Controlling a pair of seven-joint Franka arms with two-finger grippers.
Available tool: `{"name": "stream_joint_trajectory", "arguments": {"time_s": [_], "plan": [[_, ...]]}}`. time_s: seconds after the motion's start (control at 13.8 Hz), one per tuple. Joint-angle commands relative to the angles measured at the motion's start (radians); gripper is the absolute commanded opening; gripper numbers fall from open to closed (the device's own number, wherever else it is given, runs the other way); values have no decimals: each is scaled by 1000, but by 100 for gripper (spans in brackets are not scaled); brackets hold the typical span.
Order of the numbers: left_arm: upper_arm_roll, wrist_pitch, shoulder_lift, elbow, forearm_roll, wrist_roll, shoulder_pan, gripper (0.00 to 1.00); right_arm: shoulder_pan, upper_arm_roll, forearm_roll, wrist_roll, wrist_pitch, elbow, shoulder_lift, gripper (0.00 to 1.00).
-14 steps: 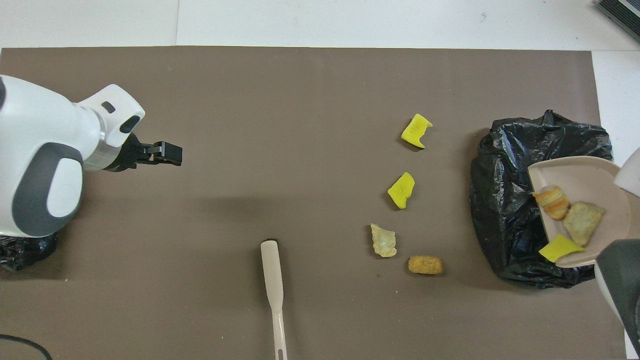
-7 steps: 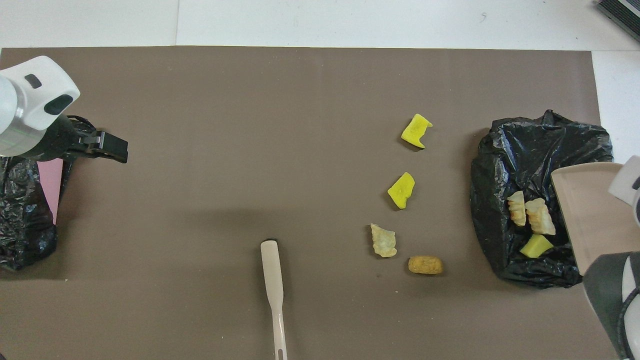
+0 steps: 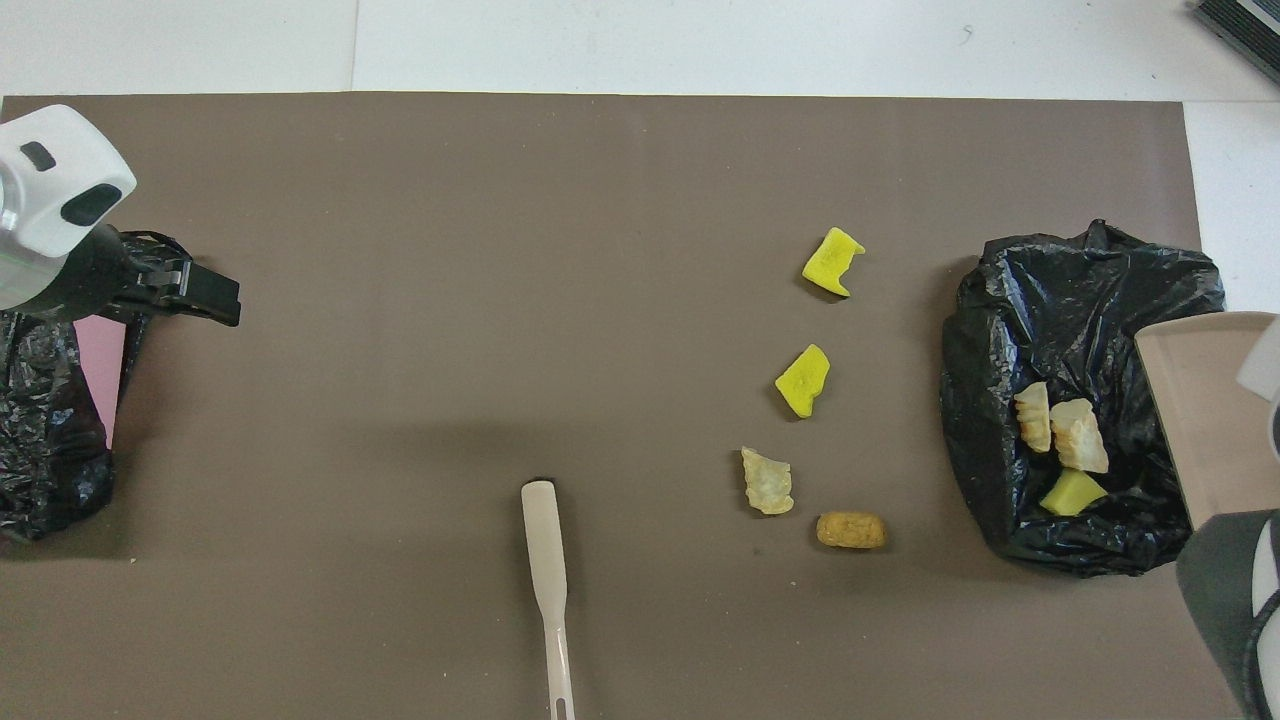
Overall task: Sweep and dump trash in bin
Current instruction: 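Tip the dustpan over the black bag with the right gripper, then bring the empty dustpan back and set it down with the right gripper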
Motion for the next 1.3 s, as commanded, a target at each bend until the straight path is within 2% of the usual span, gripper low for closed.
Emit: {"name": "stream_joint_trajectory", "arguments": {"time_s": [0.0,0.22,0.51,0.72,1.09,1.23], "plan": [[-1,-11,-15,17,3,1,14,100,62,11,74,73,-87,147,99,0],[2,-14,-29,19,5,4,31,100,137,13,232,190,-213,334,211,0],[2,-13,-31,19,3,6,32,100,202,13,413,486,-243,460,306,0],[-1,-14,-37,16,3,6,31,100,284,13,517,787,-328,633,448,0],[-3,-16,-40,13,3,10,31,100,416,10,711,1282,-351,886,681,0],[-3,-14,-40,13,3,12,31,100,468,14,748,1475,-356,974,774,0]]}}
